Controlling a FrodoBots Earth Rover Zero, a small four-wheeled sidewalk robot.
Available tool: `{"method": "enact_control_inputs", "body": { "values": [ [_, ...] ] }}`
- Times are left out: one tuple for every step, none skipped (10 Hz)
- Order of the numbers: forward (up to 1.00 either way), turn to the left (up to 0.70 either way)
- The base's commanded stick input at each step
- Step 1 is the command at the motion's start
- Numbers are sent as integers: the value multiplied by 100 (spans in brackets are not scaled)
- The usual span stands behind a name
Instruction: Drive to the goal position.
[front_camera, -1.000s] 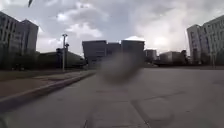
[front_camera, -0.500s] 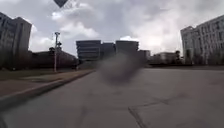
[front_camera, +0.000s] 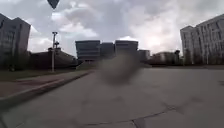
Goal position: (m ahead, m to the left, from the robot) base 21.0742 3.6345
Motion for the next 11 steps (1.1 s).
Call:
{"method": "enact_control_inputs", "body": {
  "values": [
    [70,0],
    [70,0],
    [70,0],
    [70,0],
    [70,0],
    [70,0],
    [70,0],
    [70,0],
    [70,0],
    [70,0],
    [70,0]
  ]
}}
